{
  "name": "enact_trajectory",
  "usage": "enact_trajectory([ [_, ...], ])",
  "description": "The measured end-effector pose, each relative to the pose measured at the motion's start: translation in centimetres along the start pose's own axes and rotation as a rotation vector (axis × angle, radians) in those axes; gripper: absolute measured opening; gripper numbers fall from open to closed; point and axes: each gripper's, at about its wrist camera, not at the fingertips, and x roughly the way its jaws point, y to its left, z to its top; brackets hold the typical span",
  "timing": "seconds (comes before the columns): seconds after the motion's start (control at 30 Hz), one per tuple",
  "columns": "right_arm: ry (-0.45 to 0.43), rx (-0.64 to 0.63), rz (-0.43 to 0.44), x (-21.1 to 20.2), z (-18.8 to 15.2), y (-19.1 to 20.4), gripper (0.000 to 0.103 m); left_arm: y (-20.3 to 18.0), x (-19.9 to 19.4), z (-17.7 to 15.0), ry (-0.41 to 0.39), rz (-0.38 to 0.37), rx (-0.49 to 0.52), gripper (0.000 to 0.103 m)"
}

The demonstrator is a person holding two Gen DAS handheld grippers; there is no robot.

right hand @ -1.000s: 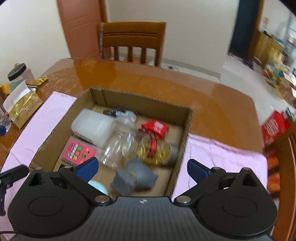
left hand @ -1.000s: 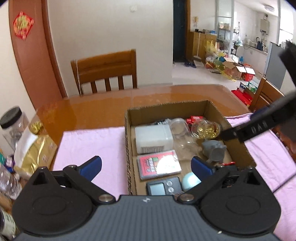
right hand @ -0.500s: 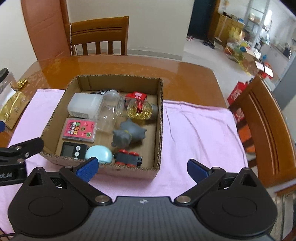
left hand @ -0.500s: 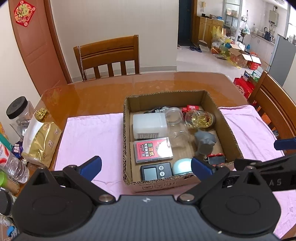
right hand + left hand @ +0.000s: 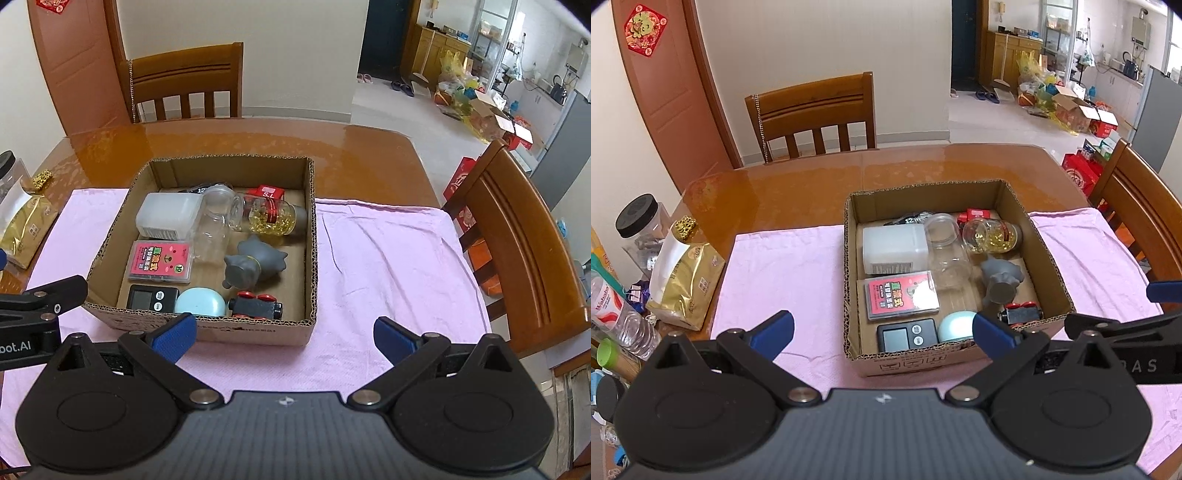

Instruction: Organize rigid objects

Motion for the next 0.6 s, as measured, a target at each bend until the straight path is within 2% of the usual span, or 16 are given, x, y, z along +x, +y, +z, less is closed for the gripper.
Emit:
enact_trajectory([
  [0.6,-0.009,0.011,-0.002,-0.37,0.03,0.2,0.103,0.14,0.03,0.14,0.005,0.002,-0.005,0.102],
])
